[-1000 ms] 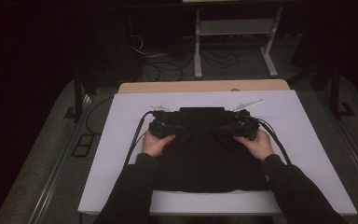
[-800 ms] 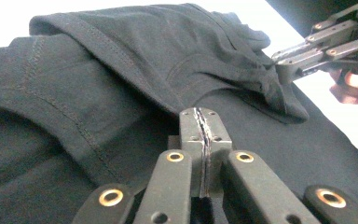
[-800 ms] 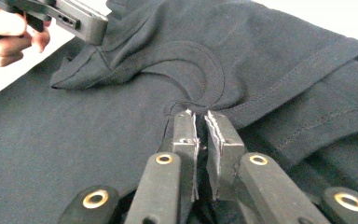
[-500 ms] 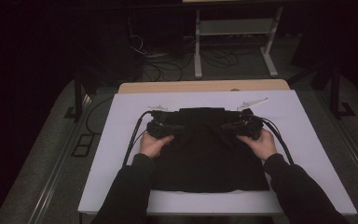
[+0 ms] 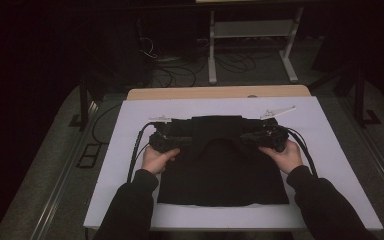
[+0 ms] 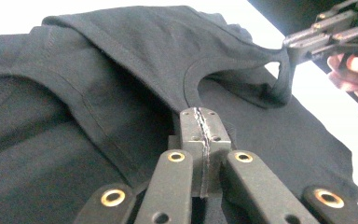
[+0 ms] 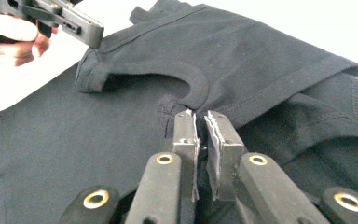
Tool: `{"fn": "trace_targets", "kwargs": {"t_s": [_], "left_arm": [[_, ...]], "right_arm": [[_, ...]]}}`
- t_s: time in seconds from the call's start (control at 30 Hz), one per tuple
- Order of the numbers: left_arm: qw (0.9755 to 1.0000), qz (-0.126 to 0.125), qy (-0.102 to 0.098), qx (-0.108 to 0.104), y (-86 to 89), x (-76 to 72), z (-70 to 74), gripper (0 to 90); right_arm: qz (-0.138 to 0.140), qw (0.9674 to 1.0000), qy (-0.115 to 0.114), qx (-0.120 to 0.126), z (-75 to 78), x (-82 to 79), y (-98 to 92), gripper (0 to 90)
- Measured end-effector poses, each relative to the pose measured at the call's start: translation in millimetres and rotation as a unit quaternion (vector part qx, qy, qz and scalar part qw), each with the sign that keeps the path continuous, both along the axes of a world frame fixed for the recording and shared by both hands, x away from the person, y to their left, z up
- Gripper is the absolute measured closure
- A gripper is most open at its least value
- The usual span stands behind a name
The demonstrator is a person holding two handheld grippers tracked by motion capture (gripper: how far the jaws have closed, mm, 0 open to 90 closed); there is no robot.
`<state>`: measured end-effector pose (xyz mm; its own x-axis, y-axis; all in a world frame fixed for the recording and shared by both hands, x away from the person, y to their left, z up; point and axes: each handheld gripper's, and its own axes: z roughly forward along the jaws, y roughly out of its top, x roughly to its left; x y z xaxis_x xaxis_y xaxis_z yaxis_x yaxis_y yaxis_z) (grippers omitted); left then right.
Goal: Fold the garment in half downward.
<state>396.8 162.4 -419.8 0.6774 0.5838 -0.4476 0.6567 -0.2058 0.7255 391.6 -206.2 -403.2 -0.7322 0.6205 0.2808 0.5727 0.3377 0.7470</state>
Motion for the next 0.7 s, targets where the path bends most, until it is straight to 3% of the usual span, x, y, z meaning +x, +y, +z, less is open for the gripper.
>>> {"fn": "trace_targets", "kwargs": {"t_s": [0.4, 0.7], "left_arm": [[0.9998, -0.012, -0.006, -0.017, 1.6, -18.7, 7.2, 89.2], [0.9993, -0.016, 0.002, -0.035, 2.3, -32.1, 4.9, 89.2]], "right_arm": [[0.012, 0.9999, 0.001, -0.001, 1.6, -19.6, -6.7, 81.4], [0.017, 0.9998, 0.006, -0.006, -0.7, -34.7, -11.9, 81.5]]}}
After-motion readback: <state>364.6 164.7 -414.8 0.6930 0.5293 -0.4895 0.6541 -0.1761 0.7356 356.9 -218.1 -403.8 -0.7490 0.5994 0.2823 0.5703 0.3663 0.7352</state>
